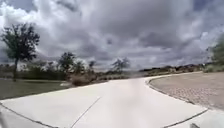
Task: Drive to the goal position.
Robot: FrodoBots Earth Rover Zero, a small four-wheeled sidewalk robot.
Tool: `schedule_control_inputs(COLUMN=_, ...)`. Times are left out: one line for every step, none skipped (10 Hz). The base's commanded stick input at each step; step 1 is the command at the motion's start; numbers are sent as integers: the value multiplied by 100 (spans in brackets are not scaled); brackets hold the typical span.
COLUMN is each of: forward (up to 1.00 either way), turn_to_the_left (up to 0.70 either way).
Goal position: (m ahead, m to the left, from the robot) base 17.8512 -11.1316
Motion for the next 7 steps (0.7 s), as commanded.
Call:
schedule_control_inputs(forward=70, turn_to_the_left=1)
schedule_control_inputs(forward=70, turn_to_the_left=1)
schedule_control_inputs(forward=70, turn_to_the_left=1)
schedule_control_inputs(forward=70, turn_to_the_left=1)
schedule_control_inputs(forward=70, turn_to_the_left=1)
schedule_control_inputs(forward=70, turn_to_the_left=1)
schedule_control_inputs(forward=70, turn_to_the_left=1)
